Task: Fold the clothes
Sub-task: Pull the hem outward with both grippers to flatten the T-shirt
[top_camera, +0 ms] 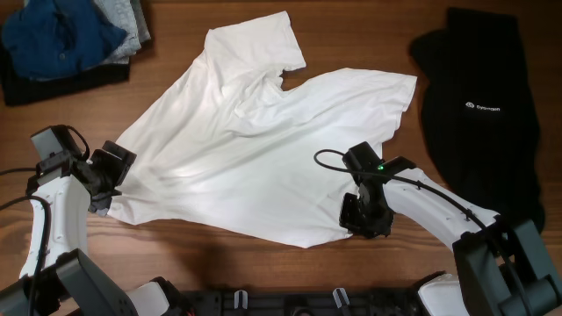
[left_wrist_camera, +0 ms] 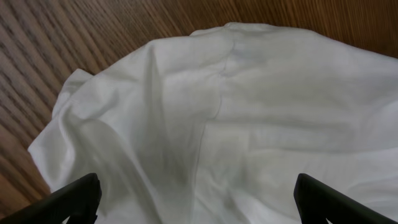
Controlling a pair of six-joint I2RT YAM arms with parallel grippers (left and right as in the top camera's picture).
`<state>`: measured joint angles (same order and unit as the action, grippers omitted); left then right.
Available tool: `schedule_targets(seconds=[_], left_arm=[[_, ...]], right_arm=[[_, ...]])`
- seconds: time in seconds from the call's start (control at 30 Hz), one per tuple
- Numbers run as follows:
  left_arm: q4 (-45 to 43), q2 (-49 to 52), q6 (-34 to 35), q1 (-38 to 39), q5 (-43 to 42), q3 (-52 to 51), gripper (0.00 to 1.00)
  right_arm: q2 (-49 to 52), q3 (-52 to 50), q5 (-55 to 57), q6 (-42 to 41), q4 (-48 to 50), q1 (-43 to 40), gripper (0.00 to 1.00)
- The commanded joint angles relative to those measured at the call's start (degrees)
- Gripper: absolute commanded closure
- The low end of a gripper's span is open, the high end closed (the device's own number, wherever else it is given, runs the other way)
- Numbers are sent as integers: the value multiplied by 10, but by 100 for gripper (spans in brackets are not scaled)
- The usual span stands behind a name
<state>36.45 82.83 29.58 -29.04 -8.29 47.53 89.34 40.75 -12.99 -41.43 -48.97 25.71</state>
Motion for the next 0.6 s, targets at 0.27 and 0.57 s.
schedule_targets(seconds=[0.27,0.57], left_arm=[[6,4,-39,-1,9,4,4],[31,7,-39,0,9,4,0]], right_arm=[[-142,116,126,-16,-155,-93,96],[-201,130,120,24,-177,-157,96]])
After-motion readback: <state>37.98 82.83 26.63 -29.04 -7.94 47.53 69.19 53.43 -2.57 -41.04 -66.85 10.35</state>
